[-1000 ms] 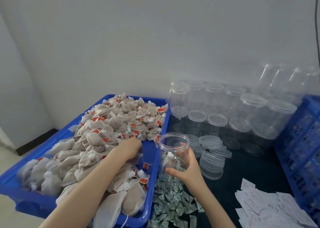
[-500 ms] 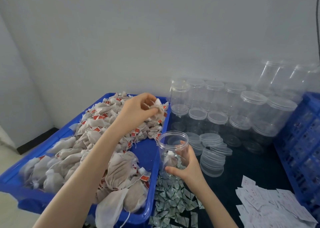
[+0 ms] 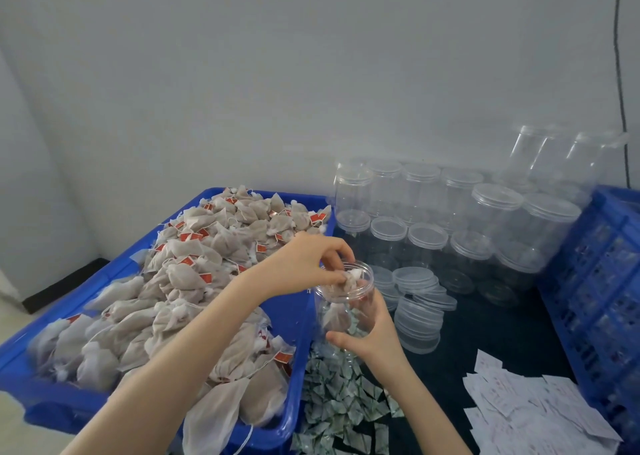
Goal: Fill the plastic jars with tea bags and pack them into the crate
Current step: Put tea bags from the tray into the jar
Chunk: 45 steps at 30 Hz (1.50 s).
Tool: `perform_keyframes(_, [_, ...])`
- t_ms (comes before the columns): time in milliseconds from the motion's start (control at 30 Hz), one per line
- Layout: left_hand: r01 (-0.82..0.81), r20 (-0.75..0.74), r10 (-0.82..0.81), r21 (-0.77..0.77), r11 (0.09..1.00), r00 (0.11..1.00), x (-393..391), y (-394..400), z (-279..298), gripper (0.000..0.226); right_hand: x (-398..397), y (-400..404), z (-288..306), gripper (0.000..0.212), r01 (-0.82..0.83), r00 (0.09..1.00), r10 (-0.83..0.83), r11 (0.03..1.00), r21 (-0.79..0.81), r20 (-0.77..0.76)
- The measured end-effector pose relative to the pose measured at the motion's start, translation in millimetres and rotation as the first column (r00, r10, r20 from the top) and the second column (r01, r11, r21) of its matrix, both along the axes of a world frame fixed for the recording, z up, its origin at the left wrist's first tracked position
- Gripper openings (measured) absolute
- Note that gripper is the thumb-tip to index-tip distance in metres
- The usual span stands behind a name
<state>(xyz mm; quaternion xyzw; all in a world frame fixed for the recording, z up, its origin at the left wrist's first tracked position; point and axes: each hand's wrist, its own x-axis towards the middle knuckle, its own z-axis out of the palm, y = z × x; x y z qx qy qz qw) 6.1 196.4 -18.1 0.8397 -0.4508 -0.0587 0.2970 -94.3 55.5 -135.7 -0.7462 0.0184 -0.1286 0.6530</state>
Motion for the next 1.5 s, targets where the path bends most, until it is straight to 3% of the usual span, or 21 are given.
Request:
perform_keyframes(133, [0.016, -0.032, -0.015, 0.054, 0.998, 0.999, 3.5, 1.6, -2.5, 0.017, 1.3, -1.6, -1.2, 0.099, -0.001, 1.0, 0.001, 1.0, -0.02, 0.008])
perform_keyframes(233, [-0.008, -0.047, 0.007, -0.03, 1.0, 0.999, 9.6, 7.2, -2.6, 0.02, 1.4, -1.2, -1.3, 0.103, 0.011, 1.0, -0.011, 1.0, -0.018, 0.016])
perform_keyframes(333, [-0.217, 0.097, 0.221, -0.05, 0.975, 0.97, 28.9, 15.7, -14.6, 0.018, -1.1, 0.2, -1.4, 0.102, 0.01, 1.0, -0.01, 1.0, -0.006, 0.012])
perform_keyframes(400, [-0.392, 0.278, 0.325, 0.237, 0.889, 0.904, 41.8, 21.9, -27.1, 0.02, -2.6, -0.3, -2.4, 0.096, 0.016, 1.0, -0.016, 1.0, 0.001, 0.014])
perform_keyframes(433, [-0.424, 0.327, 0.3, 0.438, 0.792, 0.896, 46.0, 24.3, -36.5, 0.027, -3.0, -0.8, -2.4, 0.093, 0.015, 1.0, -0.015, 1.0, -0.001, 0.016])
perform_keyframes(500, [-0.359, 0.269, 0.239, 0.73, 0.582, 0.933, 45.4, 28.3, -56.9, 0.042, -3.5, -0.6, -1.0, 0.088, 0.01, 1.0, -0.009, 1.0, -0.012, 0.021])
perform_keyframes(567, [-0.3, 0.197, 0.257, 0.834, 0.464, 0.946, 44.2, 31.5, -76.0, 0.048, -3.8, 0.0, 0.1, 0.087, 0.005, 1.0, -0.005, 1.0, -0.017, 0.029])
perform_keyframes(667, [-0.328, 0.235, 0.259, 0.846, 0.421, 0.937, 47.7, 31.7, -89.4, 0.04, -4.6, 0.4, 0.0, 0.089, 0.005, 1.0, -0.005, 1.0, -0.017, 0.026])
perform_keyframes(833, [-0.43, 0.345, 0.262, 0.791, 0.436, 0.901, 47.8, 28.9, -96.1, 0.026, -5.4, -1.1, -2.8, 0.087, 0.016, 1.0, -0.015, 1.0, -0.023, 0.023])
perform_keyframes(1033, [-0.446, 0.242, 0.415, 0.729, 0.519, 0.877, 48.0, 29.9, -75.8, 0.029, -4.9, -1.6, -6.5, 0.087, 0.027, 1.0, -0.026, 0.999, -0.018, 0.011])
perform_keyframes(1133, [-0.515, 0.141, 0.562, 0.621, 0.591, 0.815, 49.6, 29.4, -67.6, 0.027, -3.9, -2.1, -7.2, 0.087, 0.019, 1.0, -0.019, 1.0, -0.02, 0.011])
perform_keyframes(1367, [-0.488, 0.182, 0.453, 0.368, 0.792, 0.873, 52.8, 38.9, -52.1, 0.027, -4.9, -1.4, -6.4, 0.091, 0.013, 1.0, -0.013, 1.0, 0.001, -0.005])
perform_keyframes(1500, [-0.479, 0.136, 0.465, 0.096, 0.873, 0.875, 54.5, 39.1, -36.0, 0.019, -6.8, -2.1, -7.2, 0.092, 0.014, 1.0, -0.014, 1.0, 0.007, -0.015])
